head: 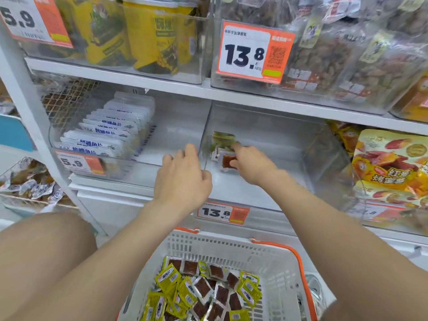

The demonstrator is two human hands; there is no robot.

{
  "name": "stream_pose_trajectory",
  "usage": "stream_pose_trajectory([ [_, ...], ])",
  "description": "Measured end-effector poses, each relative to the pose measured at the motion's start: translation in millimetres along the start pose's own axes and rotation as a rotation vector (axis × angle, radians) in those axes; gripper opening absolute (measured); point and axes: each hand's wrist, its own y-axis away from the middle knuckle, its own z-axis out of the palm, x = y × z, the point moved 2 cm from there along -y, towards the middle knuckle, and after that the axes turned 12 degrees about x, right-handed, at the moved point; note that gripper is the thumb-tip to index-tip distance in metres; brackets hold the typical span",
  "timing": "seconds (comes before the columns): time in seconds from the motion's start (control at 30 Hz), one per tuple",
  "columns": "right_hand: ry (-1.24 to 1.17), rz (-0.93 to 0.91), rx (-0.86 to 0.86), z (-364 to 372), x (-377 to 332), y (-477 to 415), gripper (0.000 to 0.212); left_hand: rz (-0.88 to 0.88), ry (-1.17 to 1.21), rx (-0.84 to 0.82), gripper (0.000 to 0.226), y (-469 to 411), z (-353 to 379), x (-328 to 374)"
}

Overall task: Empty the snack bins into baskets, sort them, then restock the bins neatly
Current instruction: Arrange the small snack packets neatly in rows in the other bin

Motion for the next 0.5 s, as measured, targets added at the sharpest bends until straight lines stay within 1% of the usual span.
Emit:
stream_pose_trajectory([
  [0.1, -0.073, 0.045, 0.035, 11, -2, -12, 0.055, 0.017, -0.011, 0.026, 0.02, 0, 0, 4],
  [0.17, -0.167, 0.13, 0.068, 16, -3, -18, 0.065, 0.0, -0.008, 0.032, 0.021, -2, 0, 6],
  [0.2, -0.196, 0.182, 0.078, 17, -5, -20, 0.067, -0.009, -0.007, 0.036, 0.021, -3, 1, 7],
  [0.27, -0.233, 0.268, 0.065, 21, -12, -23, 0.062, -0.025, -0.008, 0.044, 0.022, -4, 1, 9],
  [0.33, -0.283, 0.302, 0.047, 26, -21, -27, 0.057, -0.032, -0.009, 0.043, 0.022, -4, 1, 10],
  [0.43, -0.348, 0.328, 0.023, 29, -28, -30, 0.06, -0.037, -0.017, 0.038, 0.022, -4, 1, 9],
  [0.5, -0.378, 0.392, 0.026, 24, -24, -29, 0.066, -0.029, -0.018, 0.041, 0.022, -4, 0, 8],
])
